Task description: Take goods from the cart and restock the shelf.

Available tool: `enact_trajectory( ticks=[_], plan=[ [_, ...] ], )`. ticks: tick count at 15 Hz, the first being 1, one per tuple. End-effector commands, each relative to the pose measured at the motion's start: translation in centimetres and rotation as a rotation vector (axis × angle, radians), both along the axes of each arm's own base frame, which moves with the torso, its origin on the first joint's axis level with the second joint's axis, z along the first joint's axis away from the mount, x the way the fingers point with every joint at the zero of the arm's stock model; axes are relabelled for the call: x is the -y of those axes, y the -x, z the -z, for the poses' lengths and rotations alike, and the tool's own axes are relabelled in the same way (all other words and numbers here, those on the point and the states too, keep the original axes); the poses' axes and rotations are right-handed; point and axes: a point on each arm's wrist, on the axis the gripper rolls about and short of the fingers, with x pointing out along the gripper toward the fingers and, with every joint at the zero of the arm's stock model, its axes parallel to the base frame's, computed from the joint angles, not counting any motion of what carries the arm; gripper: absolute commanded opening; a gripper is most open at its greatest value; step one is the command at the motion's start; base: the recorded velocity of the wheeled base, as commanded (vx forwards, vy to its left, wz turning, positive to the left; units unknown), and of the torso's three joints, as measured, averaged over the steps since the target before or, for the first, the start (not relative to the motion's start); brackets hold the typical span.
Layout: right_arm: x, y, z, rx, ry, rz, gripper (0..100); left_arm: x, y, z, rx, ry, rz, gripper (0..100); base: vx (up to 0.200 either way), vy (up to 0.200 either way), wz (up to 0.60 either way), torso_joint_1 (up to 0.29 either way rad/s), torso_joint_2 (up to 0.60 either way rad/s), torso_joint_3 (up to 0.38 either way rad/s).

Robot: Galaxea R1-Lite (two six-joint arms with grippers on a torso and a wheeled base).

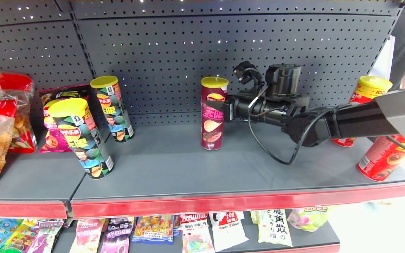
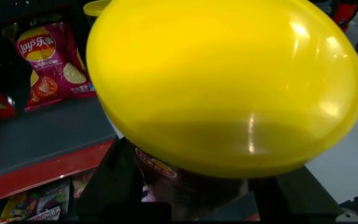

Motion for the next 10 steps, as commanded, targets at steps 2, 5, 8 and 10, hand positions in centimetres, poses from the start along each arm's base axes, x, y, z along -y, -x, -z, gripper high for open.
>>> enact_trajectory(
  ticks=[2,5,8,10],
  plan=[
    [0.9,5.4,-3.8,0.04,-0.022,-0.046,0,0.0,0.1,0.1,0.003,0.0,0.0,0,0.0,0.0,0.0,0.0,0.0,0.0],
    [2.9,8.9,-3.2,0.002,0.008,-0.044,0,0.0,0.1,0.1,0.002,0.0,0.001,0,0.0,0.0,0.0,0.0,0.0,0.0],
    [3.8,10.9,-2.3,-0.021,0.039,-0.063,0,0.0,0.1,0.2,0.003,0.0,0.006,0,0.0,0.0,0.0,0.0,0.0,0.0],
    [4.0,11.3,-1.6,-0.002,0.081,-0.067,0,0.0,0.1,0.1,0.002,0.0,0.006,0,0.0,0.0,0.0,0.0,0.0,0.0]
  ],
)
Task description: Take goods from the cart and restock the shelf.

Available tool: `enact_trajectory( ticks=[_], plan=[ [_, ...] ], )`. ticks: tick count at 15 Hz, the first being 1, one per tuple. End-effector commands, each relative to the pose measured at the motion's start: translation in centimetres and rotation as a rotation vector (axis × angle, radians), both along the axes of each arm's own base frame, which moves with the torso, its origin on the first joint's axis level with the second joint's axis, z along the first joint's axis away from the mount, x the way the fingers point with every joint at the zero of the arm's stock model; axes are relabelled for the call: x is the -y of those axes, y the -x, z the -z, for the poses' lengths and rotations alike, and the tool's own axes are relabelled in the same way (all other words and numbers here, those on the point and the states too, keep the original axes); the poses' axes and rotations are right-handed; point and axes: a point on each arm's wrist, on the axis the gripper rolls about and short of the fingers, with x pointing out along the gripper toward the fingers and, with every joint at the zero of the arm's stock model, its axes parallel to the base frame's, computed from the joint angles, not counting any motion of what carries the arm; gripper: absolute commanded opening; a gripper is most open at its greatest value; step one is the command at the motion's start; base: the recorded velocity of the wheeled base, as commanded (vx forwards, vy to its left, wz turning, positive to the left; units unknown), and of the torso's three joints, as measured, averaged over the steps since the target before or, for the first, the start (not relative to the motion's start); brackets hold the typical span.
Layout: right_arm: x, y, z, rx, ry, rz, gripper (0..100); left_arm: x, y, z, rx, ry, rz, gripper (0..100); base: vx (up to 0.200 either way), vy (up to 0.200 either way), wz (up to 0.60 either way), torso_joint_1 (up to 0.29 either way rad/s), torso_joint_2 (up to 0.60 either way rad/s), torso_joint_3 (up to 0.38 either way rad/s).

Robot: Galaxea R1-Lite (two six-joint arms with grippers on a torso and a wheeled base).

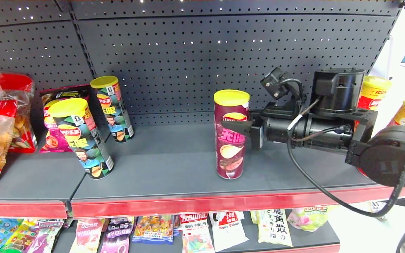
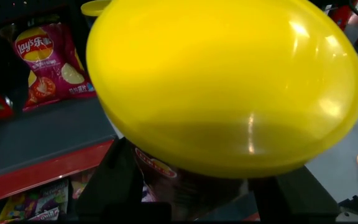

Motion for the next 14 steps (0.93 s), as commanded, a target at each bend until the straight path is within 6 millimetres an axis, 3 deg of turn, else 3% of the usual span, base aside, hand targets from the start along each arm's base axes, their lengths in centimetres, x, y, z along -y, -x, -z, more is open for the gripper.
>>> enact_trajectory(
  ticks=[1,10,14],
  plan=[
    [0.6,1.1,-0.4,0.026,0.002,-0.005,0,0.0,0.0,0.0,0.001,0.0,0.0,0,0.0,0.0,0.0,0.0,0.0,0.0],
    [0.0,1.5,1.7,0.046,0.029,-0.031,0,0.0,0.0,0.1,-0.002,0.0,0.0,0,0.0,0.0,0.0,0.0,0.0,0.0],
    [-0.1,2.6,2.1,0.031,0.039,-0.051,0,0.0,0.1,0.1,0.001,0.0,0.0,0,0.0,0.0,0.0,0.0,0.0,0.0]
  ],
)
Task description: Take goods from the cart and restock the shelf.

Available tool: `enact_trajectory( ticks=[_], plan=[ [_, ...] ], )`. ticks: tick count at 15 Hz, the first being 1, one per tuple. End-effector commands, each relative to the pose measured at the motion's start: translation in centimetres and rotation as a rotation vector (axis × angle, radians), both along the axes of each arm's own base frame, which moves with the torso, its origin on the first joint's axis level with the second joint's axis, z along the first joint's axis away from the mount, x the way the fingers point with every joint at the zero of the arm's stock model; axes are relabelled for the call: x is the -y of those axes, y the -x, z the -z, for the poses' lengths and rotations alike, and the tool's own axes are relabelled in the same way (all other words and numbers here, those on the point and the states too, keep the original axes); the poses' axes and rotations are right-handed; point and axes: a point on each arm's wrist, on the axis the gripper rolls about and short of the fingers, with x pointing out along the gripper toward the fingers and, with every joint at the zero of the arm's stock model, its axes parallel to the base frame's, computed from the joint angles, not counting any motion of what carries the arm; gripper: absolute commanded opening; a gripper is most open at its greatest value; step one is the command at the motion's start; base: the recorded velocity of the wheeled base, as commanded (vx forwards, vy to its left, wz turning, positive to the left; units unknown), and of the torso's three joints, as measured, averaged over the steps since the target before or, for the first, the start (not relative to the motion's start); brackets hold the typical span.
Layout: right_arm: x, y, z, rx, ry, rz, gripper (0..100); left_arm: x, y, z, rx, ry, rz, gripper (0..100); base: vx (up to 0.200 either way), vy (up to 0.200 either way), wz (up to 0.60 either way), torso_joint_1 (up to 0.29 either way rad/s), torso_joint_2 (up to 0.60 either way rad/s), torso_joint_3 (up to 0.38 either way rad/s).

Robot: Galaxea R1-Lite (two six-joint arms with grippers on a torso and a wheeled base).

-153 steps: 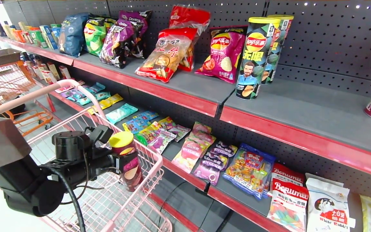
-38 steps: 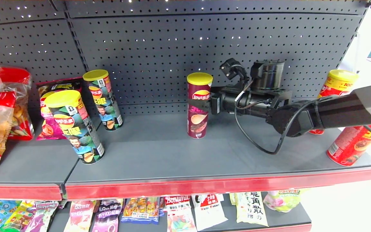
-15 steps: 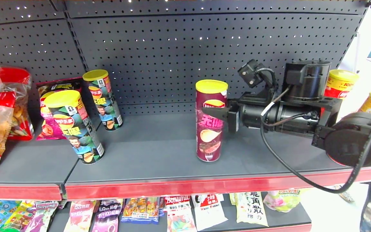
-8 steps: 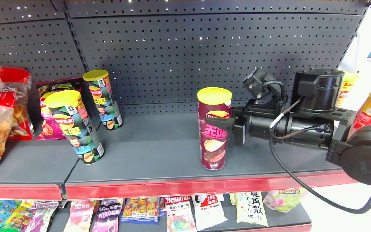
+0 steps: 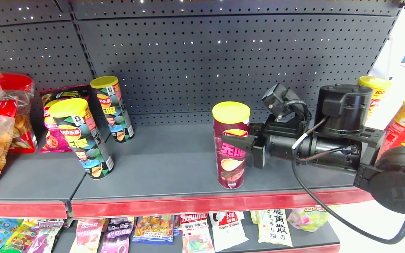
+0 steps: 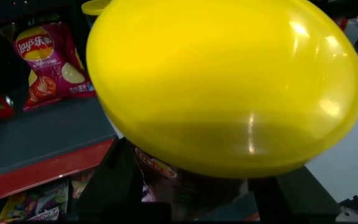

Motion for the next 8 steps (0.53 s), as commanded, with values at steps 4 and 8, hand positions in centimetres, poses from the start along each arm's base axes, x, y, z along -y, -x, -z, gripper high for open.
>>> enact_trajectory(
  ticks=[4,8],
  plan=[
    [0.37,0.93,0.14,-0.012,0.006,-0.008,0,0.0,0.02,0.01,0.001,0.0,0.002,0,0.0,0.0,0.0,0.0,0.0,0.0],
    [0.57,1.13,0.36,-0.02,0.011,-0.006,0,0.0,0.04,-0.02,0.002,0.0,0.002,0,0.0,0.0,0.0,0.0,0.0,0.0]
  ],
)
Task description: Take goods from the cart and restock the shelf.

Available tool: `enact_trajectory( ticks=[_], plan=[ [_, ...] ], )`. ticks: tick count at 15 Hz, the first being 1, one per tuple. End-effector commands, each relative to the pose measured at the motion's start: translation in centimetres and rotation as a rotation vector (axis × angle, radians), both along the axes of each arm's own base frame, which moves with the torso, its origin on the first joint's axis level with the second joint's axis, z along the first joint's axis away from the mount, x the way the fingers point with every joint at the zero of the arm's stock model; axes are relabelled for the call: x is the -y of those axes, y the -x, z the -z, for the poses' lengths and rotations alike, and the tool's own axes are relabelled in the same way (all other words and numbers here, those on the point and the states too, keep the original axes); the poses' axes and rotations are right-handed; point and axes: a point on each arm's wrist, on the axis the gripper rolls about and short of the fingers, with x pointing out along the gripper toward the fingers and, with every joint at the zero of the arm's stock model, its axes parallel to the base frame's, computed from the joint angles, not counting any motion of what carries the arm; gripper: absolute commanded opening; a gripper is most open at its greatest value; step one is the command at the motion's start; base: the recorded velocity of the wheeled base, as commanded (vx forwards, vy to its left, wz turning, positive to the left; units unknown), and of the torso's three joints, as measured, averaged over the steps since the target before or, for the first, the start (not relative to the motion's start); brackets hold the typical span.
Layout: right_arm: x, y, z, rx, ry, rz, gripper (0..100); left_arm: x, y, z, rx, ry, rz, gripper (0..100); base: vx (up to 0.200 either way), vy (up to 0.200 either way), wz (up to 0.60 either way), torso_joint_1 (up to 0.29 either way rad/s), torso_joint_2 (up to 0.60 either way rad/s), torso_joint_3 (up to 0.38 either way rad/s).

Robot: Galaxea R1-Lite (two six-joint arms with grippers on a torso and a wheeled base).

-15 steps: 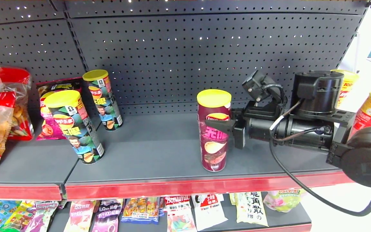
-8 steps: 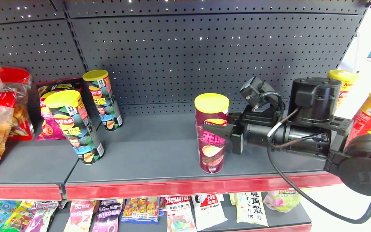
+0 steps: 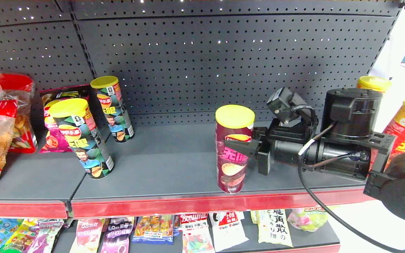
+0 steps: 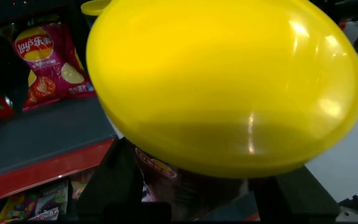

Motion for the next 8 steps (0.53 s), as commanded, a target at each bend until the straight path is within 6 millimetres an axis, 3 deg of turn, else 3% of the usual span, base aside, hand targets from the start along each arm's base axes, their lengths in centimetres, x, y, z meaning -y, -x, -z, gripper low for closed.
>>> enact_trajectory(
  ticks=[1,7,8],
  plan=[
    [0.19,0.29,0.17,-0.007,0.005,-0.001,0,0.0,0.02,-0.03,0.001,0.0,0.0,0,0.0,0.0,0.0,0.0,0.0,0.0],
    [0.36,0.46,0.4,-0.014,0.01,0.001,0,0.0,0.05,-0.02,0.003,0.0,0.0,0,0.0,0.0,0.0,0.0,0.0,0.0],
    [0.36,0.46,0.4,-0.013,0.011,0.001,100,0.0,0.03,0.02,0.001,0.0,0.0,0,0.0,0.0,0.0,0.0,0.0,0.0]
  ],
)
